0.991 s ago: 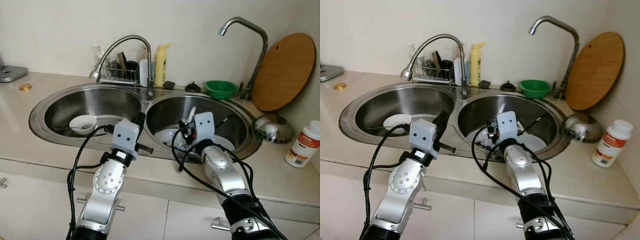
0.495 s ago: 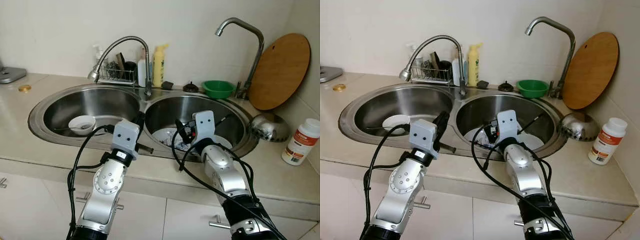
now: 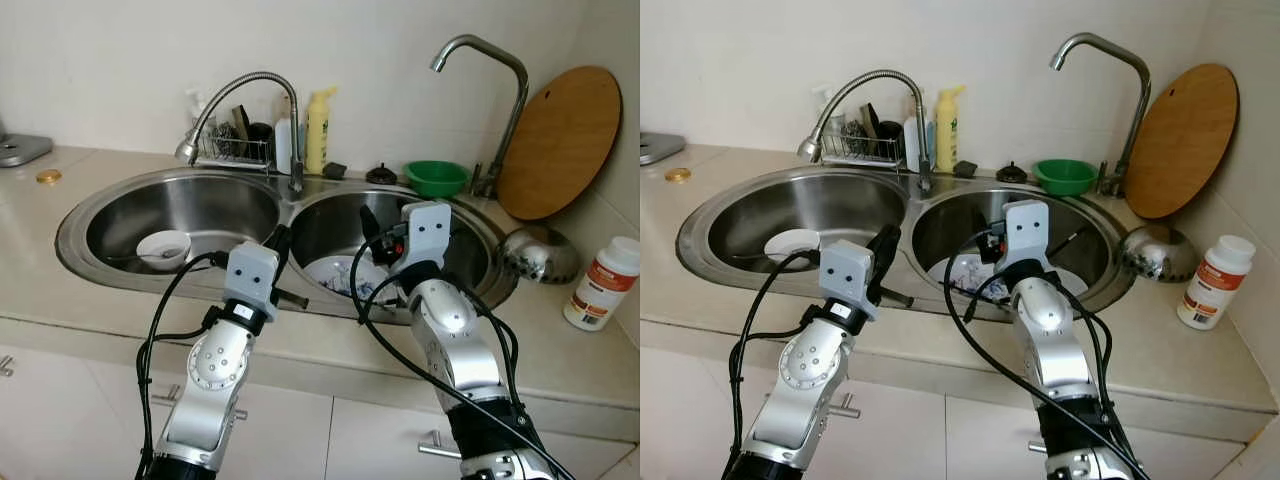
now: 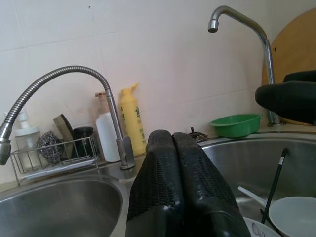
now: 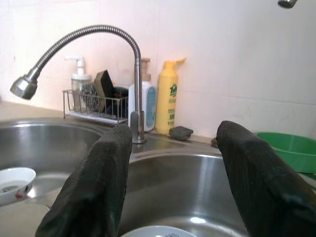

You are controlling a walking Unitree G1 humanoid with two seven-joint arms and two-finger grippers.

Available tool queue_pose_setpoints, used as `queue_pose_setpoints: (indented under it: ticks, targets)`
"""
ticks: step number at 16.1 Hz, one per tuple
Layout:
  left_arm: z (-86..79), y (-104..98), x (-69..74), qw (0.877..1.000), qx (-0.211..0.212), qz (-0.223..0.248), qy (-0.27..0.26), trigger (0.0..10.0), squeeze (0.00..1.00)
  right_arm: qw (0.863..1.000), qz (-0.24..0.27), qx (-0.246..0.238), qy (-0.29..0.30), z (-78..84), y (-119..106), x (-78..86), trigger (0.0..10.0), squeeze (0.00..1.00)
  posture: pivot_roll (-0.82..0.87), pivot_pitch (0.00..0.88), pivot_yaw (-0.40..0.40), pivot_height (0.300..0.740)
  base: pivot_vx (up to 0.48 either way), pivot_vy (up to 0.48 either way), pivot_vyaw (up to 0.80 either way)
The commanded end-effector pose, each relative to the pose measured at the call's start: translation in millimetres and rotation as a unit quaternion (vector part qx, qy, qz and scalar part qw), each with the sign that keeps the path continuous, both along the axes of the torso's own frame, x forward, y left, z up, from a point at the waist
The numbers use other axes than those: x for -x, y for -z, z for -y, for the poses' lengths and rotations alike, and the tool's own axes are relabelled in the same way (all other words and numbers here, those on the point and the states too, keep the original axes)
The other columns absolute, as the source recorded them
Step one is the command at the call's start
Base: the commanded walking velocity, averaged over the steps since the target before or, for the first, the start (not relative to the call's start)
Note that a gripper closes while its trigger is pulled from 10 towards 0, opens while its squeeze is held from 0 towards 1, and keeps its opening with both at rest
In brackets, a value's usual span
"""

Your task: Kitchen organization

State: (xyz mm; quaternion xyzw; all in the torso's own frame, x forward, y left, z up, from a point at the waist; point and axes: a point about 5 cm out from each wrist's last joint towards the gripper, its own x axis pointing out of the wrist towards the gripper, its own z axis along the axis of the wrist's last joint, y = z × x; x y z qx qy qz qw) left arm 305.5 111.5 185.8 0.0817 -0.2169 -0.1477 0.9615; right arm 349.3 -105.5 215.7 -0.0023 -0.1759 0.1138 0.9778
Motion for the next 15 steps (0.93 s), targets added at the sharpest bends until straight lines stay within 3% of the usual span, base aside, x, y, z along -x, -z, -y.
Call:
queue_pose_setpoints:
  ticks: [1,7,15]
  targets:
    - [2.6,-2.2,1.0,1.000,0.001,0.005,0.008,10.0,0.00,1.000,0.015,-0.011,0.003,1.7,-5.0,3.0,10.0,0.00,0.06,0.000,-0.018,0.740,0.000,0.296,0.00]
    - [4.0,-4.0,1.4,1.000,-0.001,0.012,0.013,10.0,0.00,1.000,0.026,-0.016,0.006,0.9,-5.0,7.7,10.0,0.00,0.06,0.000,-0.022,0.740,0.000,0.466,0.00]
    - [4.4,-3.6,2.7,1.000,-0.003,0.013,0.017,10.0,0.00,0.998,0.051,0.017,0.018,1.0,-5.2,14.4,10.0,0.00,0.06,0.000,-0.019,0.740,0.000,0.468,0.00]
